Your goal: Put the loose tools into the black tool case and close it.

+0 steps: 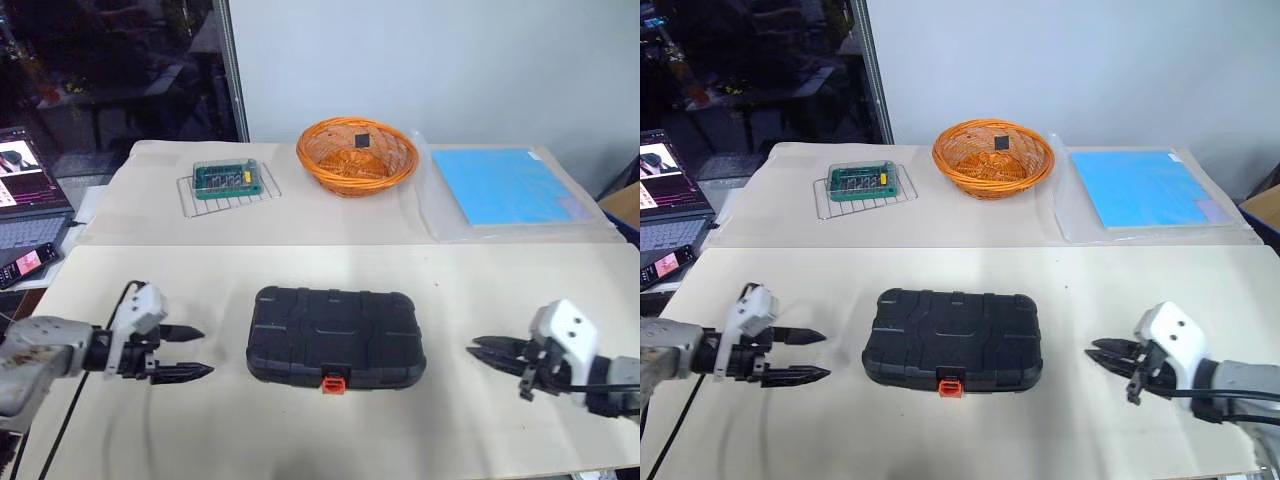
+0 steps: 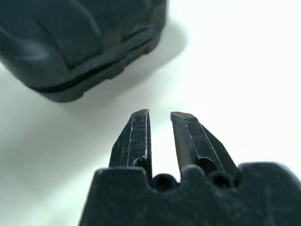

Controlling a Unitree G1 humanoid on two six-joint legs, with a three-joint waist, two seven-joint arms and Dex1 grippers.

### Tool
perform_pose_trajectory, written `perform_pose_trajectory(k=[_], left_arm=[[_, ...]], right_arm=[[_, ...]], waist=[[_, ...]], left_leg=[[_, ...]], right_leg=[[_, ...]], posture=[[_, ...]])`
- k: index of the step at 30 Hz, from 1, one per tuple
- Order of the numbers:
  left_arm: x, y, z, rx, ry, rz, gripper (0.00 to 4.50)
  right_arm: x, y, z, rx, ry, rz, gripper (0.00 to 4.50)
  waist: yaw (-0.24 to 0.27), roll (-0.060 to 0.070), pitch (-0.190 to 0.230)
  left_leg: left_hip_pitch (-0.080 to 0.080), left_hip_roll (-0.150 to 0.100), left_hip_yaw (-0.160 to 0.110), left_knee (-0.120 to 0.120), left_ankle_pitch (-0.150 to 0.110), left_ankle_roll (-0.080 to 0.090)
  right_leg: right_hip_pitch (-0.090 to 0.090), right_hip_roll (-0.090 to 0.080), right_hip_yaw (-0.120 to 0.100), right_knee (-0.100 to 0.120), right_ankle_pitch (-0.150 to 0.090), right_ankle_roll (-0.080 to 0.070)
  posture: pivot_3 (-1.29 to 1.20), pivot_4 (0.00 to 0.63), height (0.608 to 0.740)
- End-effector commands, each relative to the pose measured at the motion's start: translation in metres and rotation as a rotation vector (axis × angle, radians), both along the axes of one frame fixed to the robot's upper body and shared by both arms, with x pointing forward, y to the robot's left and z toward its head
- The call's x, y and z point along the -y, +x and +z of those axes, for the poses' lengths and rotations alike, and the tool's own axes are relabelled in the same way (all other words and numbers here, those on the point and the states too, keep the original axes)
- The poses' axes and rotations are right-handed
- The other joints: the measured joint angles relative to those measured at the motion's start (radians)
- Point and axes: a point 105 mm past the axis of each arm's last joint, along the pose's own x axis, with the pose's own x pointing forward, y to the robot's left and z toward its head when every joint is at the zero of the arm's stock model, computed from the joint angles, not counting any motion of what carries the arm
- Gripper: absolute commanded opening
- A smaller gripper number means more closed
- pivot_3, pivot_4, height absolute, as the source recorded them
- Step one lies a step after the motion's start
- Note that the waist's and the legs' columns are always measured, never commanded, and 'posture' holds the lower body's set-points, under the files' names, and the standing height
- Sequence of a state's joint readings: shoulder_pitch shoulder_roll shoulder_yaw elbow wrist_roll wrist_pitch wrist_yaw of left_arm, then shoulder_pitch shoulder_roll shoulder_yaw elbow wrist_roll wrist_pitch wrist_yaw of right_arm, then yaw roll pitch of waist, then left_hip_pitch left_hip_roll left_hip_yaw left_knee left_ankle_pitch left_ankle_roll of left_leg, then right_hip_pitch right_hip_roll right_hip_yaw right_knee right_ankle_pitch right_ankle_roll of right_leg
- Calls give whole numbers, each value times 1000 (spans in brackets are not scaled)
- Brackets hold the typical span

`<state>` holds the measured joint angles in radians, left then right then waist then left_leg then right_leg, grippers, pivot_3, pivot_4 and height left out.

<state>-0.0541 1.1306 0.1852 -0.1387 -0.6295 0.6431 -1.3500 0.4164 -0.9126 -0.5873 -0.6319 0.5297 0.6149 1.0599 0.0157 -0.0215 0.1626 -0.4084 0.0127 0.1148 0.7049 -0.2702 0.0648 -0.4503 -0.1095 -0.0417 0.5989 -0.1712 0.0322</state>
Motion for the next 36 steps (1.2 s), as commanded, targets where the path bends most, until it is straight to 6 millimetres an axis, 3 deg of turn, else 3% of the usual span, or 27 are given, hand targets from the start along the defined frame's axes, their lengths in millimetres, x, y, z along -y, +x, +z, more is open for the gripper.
perform_pose_trajectory(k=[1,4,7,8,9,13,15,16,17,19,21,23,26,29,32,36], left_arm=[[20,-3,35,20,-119,-103,4500],[42,-7,39,50,-139,-190,4500],[69,-9,39,106,-150,-279,4500],[76,-9,39,130,-146,-305,3971],[83,-7,38,158,-147,-323,3930],[101,-6,36,188,-155,-368,2568],[107,-4,34,199,-152,-383,1813],[111,-1,32,210,-144,-393,1310],[114,1,31,220,-139,-398,1138],[120,12,29,246,-119,-379,289],[124,19,27,264,-104,-374,73],[129,27,27,280,-95,-354,73],[131,32,21,251,-82,-331,73],[122,29,-7,190,37,-346,0],[117,29,-23,142,84,-345,0],[119,31,-26,153,97,-369,0]], right_arm=[[-40,-23,11,-53,95,174,17],[-72,-27,-1,-95,124,259,17],[-88,-18,-23,-136,57,268,17],[-87,-10,-31,-132,11,238,0],[-85,-1,-39,-120,-40,208,0],[-78,46,-46,-11,-108,44,0],[-74,73,-43,60,-126,-46,0],[-77,91,-39,106,-117,-73,0],[-80,108,-33,149,-105,-108,0],[-93,128,-24,205,-80,-84,0],[-100,138,-19,219,-60,-71,0],[-100,136,-17,200,-67,-41,0],[-91,116,-12,135,-19,-39,0],[-92,86,-5,65,102,-26,754],[-111,52,-3,6,213,30,1904],[-136,42,-16,-6,261,-4,3215]], waist=[[1,0,0],[-6,0,0],[-7,0,0],[-7,-1,0],[-6,-1,0],[-4,-2,0],[-8,-3,0],[-9,-3,0],[-11,-4,0],[-15,-4,1],[-16,-4,2],[-15,-4,2],[-12,-4,2],[-5,-4,2],[-5,-4,0],[-10,-4,-1]], left_leg=[[4,1,0,0,0,-1],[11,3,-1,-3,-1,-2],[12,2,1,-3,-1,-2],[9,2,1,-3,-1,-2],[8,1,2,-3,-1,-2],[3,0,2,-2,2,-5],[2,1,2,-1,9,-4],[1,0,2,-1,8,-2],[2,1,2,-1,5,3],[3,2,2,-1,5,3],[1,2,2,0,6,3],[2,3,1,0,6,3],[0,3,1,-1,6,3],[-4,2,1,-1,8,-2],[-6,2,1,-1,6,-2],[4,3,1,-1,-3,7]], right_leg=[[5,0,0,0,0,0],[11,-2,0,-3,-1,0],[11,-5,0,-4,0,0],[10,-5,1,-3,0,-1],[9,-4,1,-3,0,-2],[5,-1,-1,-3,6,-11],[4,1,0,-3,7,-13],[3,2,1,-3,7,-13],[4,2,1,-2,7,-13],[5,4,0,-3,5,-9],[4,5,1,-2,7,-8],[4,7,1,-2,6,-8],[3,8,1,-2,11,-8],[0,7,0,-3,10,-5],[0,7,0,-3,9,-4],[9,7,1,-4,3,1]], posture=[[0,150,740],[0,150,740],[0,150,740],[0,150,740],[0,150,740],[0,150,740],[0,150,740],[0,150,740],[0,150,740],[0,150,740],[0,150,740],[0,150,740],[0,150,740],[0,150,740],[0,150,740],[0,150,740]])
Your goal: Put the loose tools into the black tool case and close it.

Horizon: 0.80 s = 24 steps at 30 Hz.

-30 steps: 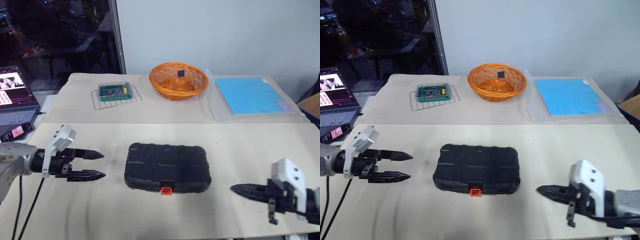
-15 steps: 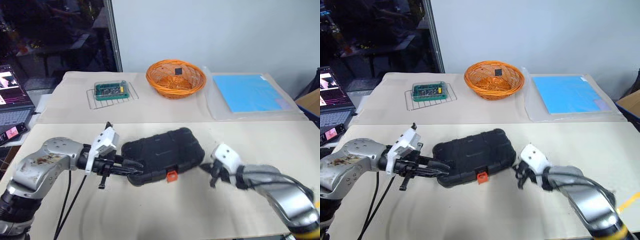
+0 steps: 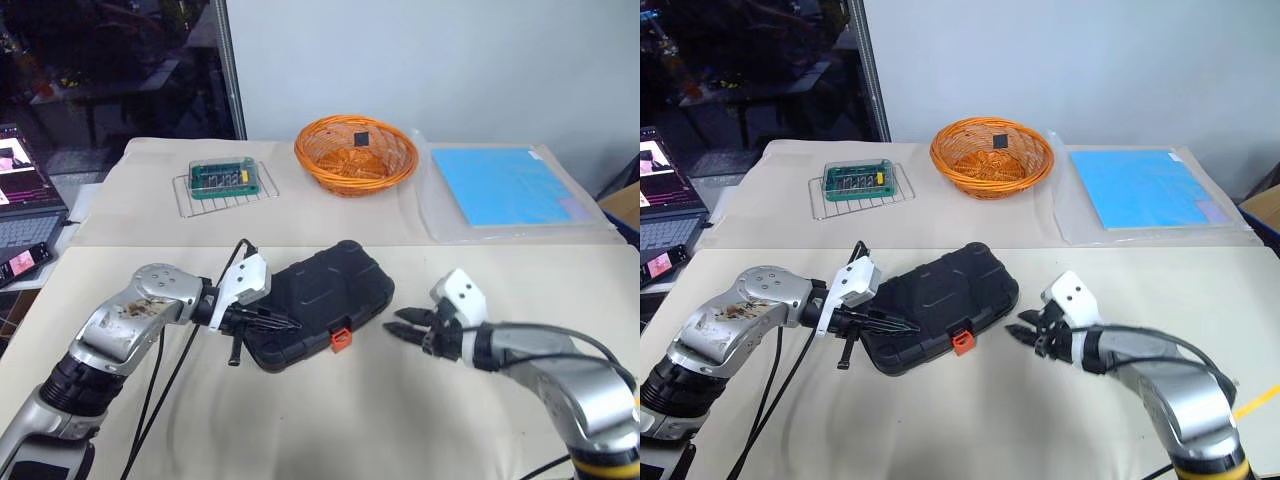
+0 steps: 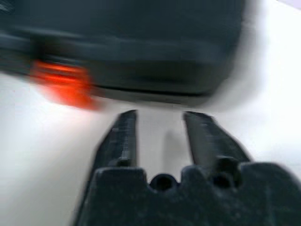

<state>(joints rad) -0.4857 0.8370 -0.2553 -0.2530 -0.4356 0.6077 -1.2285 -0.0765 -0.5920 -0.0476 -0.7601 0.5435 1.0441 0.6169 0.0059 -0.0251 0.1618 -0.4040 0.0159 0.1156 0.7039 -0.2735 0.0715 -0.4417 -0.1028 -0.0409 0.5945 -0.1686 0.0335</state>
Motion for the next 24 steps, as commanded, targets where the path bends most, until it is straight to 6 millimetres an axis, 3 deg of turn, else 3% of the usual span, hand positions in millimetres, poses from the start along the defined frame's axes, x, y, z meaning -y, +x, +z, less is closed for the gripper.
perform_pose_trajectory(k=[1,4,13,21,24], left_arm=[[-6,-2,-25,-60,87,4,0],[-8,-3,-25,-58,88,-9,0],[-13,-4,-22,-53,95,-5,0],[-16,-3,-21,-59,110,-8,0],[-15,-3,-21,-60,110,-12,0]], right_arm=[[-20,-4,-2,37,28,-36,3340],[-32,0,-12,48,42,-98,4454],[-61,5,-26,14,137,-241,4454],[-63,0,-33,15,96,-242,4454],[-64,0,-34,20,91,-244,3721]], waist=[[0,0,0],[0,2,-1],[0,3,-3],[-2,3,-3],[-3,3,-3]], left_leg=[[2,0,0,0,0,-1],[6,0,0,0,-2,-10],[5,-1,0,0,4,-4],[7,-1,0,0,4,-5],[7,-1,0,0,4,-5]], right_leg=[[2,0,0,0,-4,-4],[3,-3,0,2,-4,-5],[1,-4,0,8,-5,-8],[1,-4,0,13,-8,-9],[0,-4,0,13,-8,-9]], posture=[[0,150,740],[0,150,740],[0,150,740],[0,150,740],[0,150,740]])
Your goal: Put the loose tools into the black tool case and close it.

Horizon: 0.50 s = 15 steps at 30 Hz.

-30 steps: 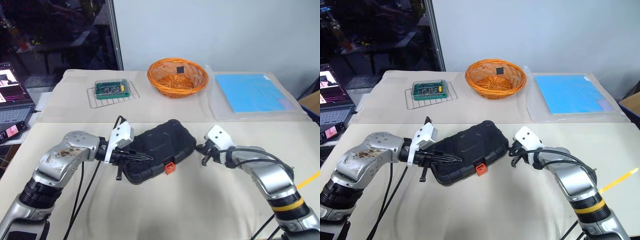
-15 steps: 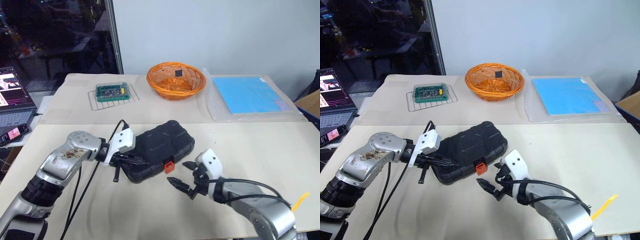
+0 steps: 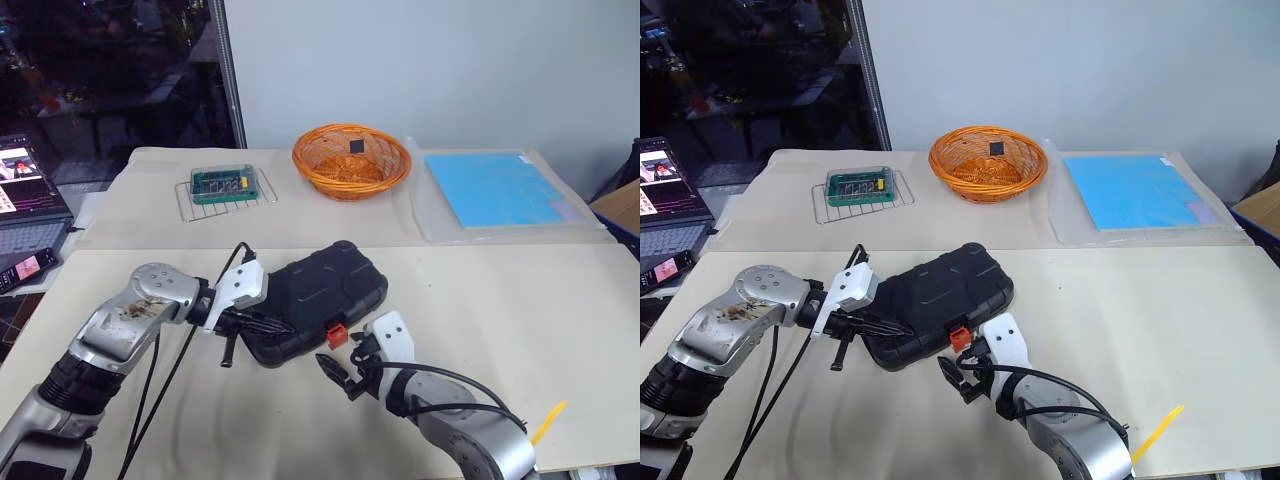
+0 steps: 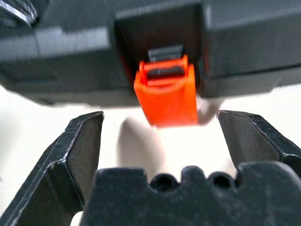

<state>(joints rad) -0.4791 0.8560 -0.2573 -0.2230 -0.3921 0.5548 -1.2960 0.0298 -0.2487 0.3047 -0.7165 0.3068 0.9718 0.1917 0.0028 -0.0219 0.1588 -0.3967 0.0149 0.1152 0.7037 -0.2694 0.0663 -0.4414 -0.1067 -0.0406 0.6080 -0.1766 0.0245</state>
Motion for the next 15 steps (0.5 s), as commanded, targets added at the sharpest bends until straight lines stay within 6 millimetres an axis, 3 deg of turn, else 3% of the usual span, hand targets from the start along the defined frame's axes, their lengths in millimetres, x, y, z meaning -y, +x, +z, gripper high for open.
perform_pose_trajectory(k=[1,7,15], left_arm=[[-6,-2,-16,-63,69,25,0],[-6,2,-16,-57,69,34,0],[-4,2,-16,-57,68,27,0]], right_arm=[[-4,1,13,71,18,1,3342],[-5,6,19,108,13,-2,1186],[0,-1,29,162,-77,24,1155]], waist=[[0,0,0],[0,0,0],[1,0,0]], left_leg=[[0,0,0,0,0,0],[0,0,0,0,0,0],[-1,0,-1,0,0,0]], right_leg=[[0,0,0,0,0,0],[0,0,0,0,-1,0],[-1,0,0,0,-1,0]], posture=[[0,150,740],[0,150,740],[0,150,740]])
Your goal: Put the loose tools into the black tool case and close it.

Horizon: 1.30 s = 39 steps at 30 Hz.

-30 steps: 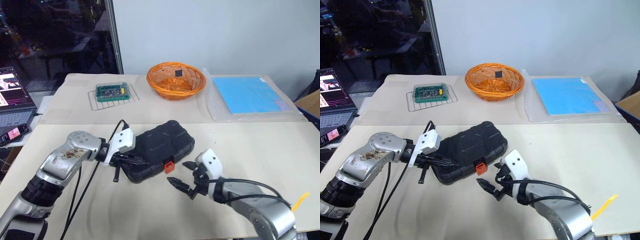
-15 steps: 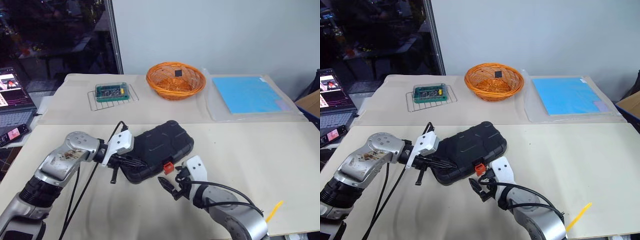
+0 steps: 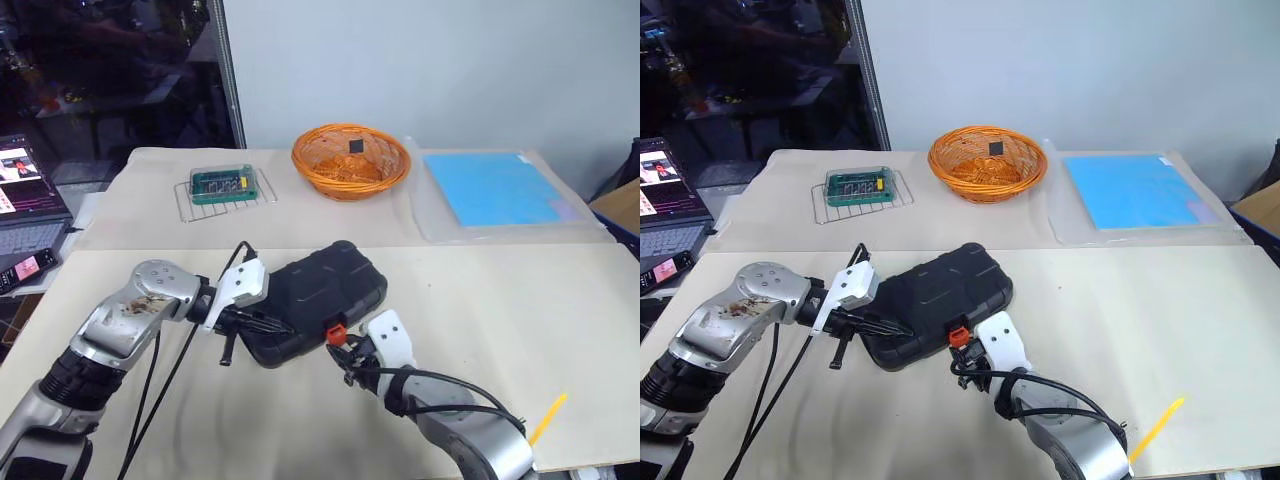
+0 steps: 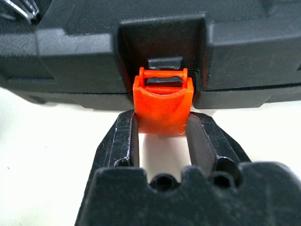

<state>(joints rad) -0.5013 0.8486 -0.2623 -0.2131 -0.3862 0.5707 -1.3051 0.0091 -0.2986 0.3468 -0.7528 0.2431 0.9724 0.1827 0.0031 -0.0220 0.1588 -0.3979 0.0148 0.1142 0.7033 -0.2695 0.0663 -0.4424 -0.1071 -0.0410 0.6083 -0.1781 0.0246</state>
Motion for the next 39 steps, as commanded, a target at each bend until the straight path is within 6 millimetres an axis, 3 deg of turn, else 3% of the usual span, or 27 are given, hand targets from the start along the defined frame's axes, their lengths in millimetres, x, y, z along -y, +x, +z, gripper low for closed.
perform_pose_trajectory(k=[1,14,18,19,23,27,31,34,39], left_arm=[[-6,-1,-19,-53,65,27,0],[-3,0,-21,-64,68,17,0],[-1,0,-24,-67,69,8,0],[-1,1,-24,-68,68,8,0],[-1,2,-24,-68,64,20,0],[-3,2,-26,-69,66,31,0],[-3,5,-27,-71,55,53,0],[-3,5,-28,-68,58,52,0],[-3,4,-30,-64,60,51,0]], right_arm=[[-3,-2,26,104,5,16,1155],[-8,-3,44,135,-9,37,1155],[-21,16,33,73,7,75,1155],[-22,18,32,65,10,78,2166],[-13,19,30,73,-21,60,3392],[-1,6,27,55,-37,72,3392],[24,-4,28,14,-18,24,3392],[31,-11,25,-29,-1,20,2770],[22,-3,28,-34,54,33,1026]], waist=[[1,0,0],[5,0,0],[0,-1,0],[-4,-1,0],[-7,-1,0],[-3,-1,0],[2,-1,-1],[7,-1,-1],[7,-1,-1]], left_leg=[[-1,0,0,0,0,0],[-5,0,0,0,0,0],[-6,0,0,0,1,0],[-5,0,1,1,1,0],[4,1,0,0,-2,-6],[4,0,-1,-1,-4,-7],[-1,-1,0,-1,-1,2],[-1,0,-1,-1,-1,1],[0,0,-1,-1,-5,-5]], right_leg=[[-1,0,0,0,0,0],[-5,0,0,0,0,0],[-7,0,0,1,0,0],[-6,1,0,1,1,-1],[2,0,0,1,0,-1],[1,-2,-1,0,0,1],[-1,-1,0,0,-2,1],[0,-1,-1,0,-2,1],[0,-2,-1,0,-3,1]], posture=[[0,150,740],[0,150,740],[0,150,740],[0,150,740],[0,150,740],[0,150,740],[0,150,740],[0,150,740],[0,150,740]])
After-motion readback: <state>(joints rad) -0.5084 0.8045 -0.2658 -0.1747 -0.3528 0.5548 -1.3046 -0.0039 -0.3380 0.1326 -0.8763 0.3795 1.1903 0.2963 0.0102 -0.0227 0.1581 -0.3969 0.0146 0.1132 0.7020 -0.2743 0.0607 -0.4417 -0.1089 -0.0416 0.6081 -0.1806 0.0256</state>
